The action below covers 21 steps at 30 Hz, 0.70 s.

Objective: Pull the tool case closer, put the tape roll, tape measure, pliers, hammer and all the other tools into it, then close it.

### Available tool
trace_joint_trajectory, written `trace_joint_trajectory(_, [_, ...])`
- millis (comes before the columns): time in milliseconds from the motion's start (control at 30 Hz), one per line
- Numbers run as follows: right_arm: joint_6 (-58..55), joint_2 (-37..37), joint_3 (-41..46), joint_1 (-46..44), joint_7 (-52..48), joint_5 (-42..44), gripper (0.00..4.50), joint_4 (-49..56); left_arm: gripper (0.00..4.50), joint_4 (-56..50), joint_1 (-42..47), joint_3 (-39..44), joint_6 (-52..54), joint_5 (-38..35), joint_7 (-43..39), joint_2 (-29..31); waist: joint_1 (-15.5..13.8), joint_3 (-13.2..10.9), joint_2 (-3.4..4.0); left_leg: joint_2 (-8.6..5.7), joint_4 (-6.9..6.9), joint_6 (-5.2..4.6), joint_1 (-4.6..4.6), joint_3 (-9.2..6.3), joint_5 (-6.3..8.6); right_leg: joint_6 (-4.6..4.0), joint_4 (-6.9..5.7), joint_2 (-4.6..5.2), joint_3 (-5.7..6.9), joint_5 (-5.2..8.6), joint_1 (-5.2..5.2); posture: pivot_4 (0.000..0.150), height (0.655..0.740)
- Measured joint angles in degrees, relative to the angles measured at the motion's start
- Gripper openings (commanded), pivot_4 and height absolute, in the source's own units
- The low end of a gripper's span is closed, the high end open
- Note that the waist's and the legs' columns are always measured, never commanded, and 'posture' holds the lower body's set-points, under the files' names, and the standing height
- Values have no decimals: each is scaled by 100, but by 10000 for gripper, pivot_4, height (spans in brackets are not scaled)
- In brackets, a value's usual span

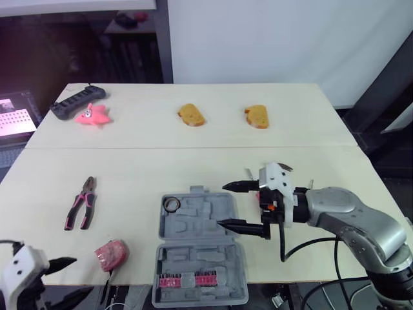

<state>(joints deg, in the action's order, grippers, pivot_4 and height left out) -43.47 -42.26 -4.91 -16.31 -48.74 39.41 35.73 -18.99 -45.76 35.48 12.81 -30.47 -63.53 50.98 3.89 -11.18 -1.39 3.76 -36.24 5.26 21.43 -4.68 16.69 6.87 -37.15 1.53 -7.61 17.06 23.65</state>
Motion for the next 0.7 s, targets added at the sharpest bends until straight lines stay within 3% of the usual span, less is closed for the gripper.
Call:
trace_joint_trajectory(200, [10,20,-102,-20,52,-99,45000,4,44556,688,921,-687,-149,408,-392,212,19,2,-5,2,1,3,1,3,-2,3,4,2,0,-2,0,1500,7400])
trace_joint_trajectory(433, [0,50,-79,44,358,-106,45000,99,44556,1337,1681,-1585,-767,1409,-105,83,-10,2,-5,2,1,3,3,-2,-2,4,0,2,4,-3,-3,1500,7400])
trace_joint_trajectory(700, [-123,47,-45,205,634,-99,45000,274,44556,1734,2173,-2068,-906,1578,-15,-238,-9,3,2,2,-1,2,-5,-3,-3,5,-7,2,4,-4,-10,1500,7400])
